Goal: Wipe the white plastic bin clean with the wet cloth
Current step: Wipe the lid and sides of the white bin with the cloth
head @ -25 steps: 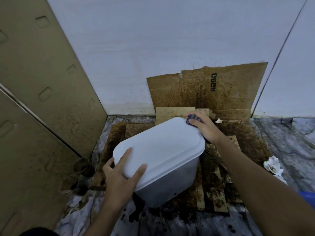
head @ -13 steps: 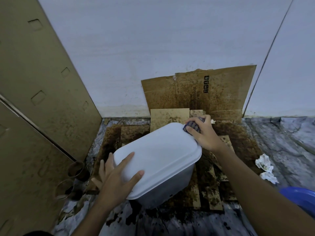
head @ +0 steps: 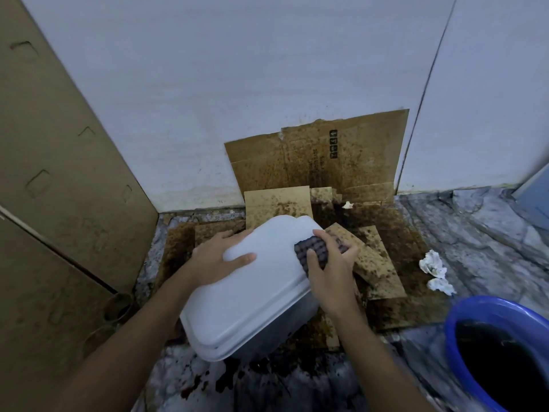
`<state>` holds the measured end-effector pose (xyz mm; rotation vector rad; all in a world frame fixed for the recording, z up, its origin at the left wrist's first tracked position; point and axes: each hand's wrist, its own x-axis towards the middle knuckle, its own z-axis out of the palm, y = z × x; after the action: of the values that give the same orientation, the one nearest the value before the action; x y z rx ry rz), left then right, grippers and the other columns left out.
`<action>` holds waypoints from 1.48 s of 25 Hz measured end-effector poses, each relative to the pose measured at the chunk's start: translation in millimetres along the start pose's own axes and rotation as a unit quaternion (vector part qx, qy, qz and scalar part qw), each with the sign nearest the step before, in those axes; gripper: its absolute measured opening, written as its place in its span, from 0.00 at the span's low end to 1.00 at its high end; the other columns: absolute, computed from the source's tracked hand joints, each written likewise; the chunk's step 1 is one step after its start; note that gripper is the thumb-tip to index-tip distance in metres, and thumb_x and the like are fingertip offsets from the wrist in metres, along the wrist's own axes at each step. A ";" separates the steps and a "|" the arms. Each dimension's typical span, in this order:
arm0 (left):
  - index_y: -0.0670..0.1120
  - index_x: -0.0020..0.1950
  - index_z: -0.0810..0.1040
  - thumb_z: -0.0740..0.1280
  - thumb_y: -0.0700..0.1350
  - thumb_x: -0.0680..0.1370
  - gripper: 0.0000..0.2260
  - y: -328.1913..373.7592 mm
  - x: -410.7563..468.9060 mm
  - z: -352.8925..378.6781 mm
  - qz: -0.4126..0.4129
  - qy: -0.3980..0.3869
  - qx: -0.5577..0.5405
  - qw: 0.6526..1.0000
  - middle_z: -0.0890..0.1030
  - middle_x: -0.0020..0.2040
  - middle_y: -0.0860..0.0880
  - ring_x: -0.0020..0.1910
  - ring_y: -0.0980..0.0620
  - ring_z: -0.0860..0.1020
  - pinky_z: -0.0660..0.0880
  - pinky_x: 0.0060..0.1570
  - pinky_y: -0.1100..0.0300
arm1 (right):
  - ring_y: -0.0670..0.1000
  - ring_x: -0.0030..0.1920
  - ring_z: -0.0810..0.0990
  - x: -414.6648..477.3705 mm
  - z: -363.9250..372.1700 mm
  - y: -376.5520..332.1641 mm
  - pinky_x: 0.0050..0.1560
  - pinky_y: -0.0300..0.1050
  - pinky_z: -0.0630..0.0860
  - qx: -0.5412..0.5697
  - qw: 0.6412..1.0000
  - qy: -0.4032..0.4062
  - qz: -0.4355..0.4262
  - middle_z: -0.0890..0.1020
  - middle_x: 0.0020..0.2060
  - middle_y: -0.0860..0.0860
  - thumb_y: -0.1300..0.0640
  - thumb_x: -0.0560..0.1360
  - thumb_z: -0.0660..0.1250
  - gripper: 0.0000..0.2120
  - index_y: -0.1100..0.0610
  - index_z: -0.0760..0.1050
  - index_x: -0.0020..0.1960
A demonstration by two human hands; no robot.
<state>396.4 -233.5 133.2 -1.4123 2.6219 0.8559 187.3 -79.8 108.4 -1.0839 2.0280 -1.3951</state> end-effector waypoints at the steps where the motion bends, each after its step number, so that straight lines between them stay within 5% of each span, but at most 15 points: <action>1: 0.68 0.79 0.54 0.58 0.73 0.75 0.33 1.9 0.8 0.2 0.022 0.003 -0.016 1.000 0.64 0.79 0.52 0.78 0.49 0.60 0.60 0.72 0.47 | 0.55 0.68 0.65 -7.3 6.6 1.3 0.65 0.53 0.75 -0.023 0.999 0.012 0.019 0.53 0.70 0.46 0.48 0.82 0.61 0.19 0.46 0.69 0.72; 3: 0.63 0.81 0.54 0.60 0.66 0.80 0.31 5.9 1.5 2.4 0.054 0.014 -0.028 0.998 0.67 0.78 0.54 0.77 0.50 0.62 0.62 0.70 0.51 | 0.60 0.70 0.59 -19.0 17.6 3.4 0.63 0.59 0.74 -0.065 0.996 0.030 0.045 0.51 0.72 0.44 0.44 0.82 0.58 0.22 0.40 0.62 0.76; 7: 0.70 0.79 0.51 0.60 0.67 0.80 0.29 1.2 2.0 -3.0 0.081 -0.028 -0.050 0.995 0.67 0.77 0.58 0.75 0.52 0.65 0.65 0.71 0.51 | 0.63 0.72 0.59 -23.3 28.9 0.9 0.63 0.58 0.72 -0.021 0.996 0.033 0.082 0.45 0.78 0.45 0.41 0.83 0.55 0.23 0.34 0.56 0.77; 17: 0.73 0.75 0.58 0.65 0.66 0.77 0.29 4.0 6.1 -12.4 0.091 -0.030 -0.066 0.993 0.70 0.72 0.59 0.70 0.58 0.67 0.65 0.64 0.58 | 0.62 0.68 0.64 1.0 27.9 0.5 0.59 0.53 0.76 -0.025 0.997 0.043 0.066 0.47 0.75 0.43 0.44 0.83 0.58 0.23 0.43 0.61 0.77; 22: 0.62 0.79 0.61 0.69 0.56 0.80 0.29 17.9 -6.6 -17.4 0.108 -0.014 -0.146 0.983 0.78 0.62 0.63 0.59 0.64 0.78 0.77 0.56 0.65 | 0.56 0.69 0.68 31.7 10.5 -1.8 0.65 0.46 0.73 0.027 0.999 0.030 0.024 0.52 0.74 0.47 0.49 0.82 0.63 0.22 0.48 0.67 0.74; 28: 0.63 0.80 0.57 0.69 0.69 0.72 0.40 26.5 -17.4 17.5 0.040 0.104 -0.243 0.964 0.80 0.64 0.57 0.58 0.59 0.81 0.80 0.59 0.52 | 0.48 0.65 0.67 90.7 -10.9 -22.2 0.67 0.41 0.68 -0.017 0.995 -0.089 -0.049 0.55 0.73 0.48 0.50 0.81 0.64 0.16 0.45 0.72 0.69; 33: 0.86 0.64 0.45 0.68 0.80 0.62 0.39 34.1 -14.4 60.5 -0.049 0.137 -0.270 0.952 0.76 0.66 0.51 0.66 0.49 0.75 0.79 0.59 0.48 | 0.46 0.66 0.65 118.9 -12.1 -14.2 0.72 0.43 0.66 -0.027 0.981 -0.174 -0.080 0.58 0.70 0.49 0.53 0.82 0.64 0.16 0.45 0.72 0.69; 37: 0.81 0.71 0.48 0.67 0.79 0.63 0.42 44.5 -17.5 70.6 -0.074 0.162 -0.277 0.944 0.71 0.65 0.52 0.65 0.51 0.73 0.77 0.62 0.50 | 0.47 0.68 0.63 122.8 -2.7 -1.8 0.69 0.37 0.62 -0.012 0.977 -0.203 -0.062 0.56 0.73 0.49 0.53 0.83 0.62 0.19 0.45 0.69 0.73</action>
<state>356.6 -166.6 98.4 -2.0002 2.5492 1.5455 113.4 -177.3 119.4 -1.3960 1.7091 -1.0952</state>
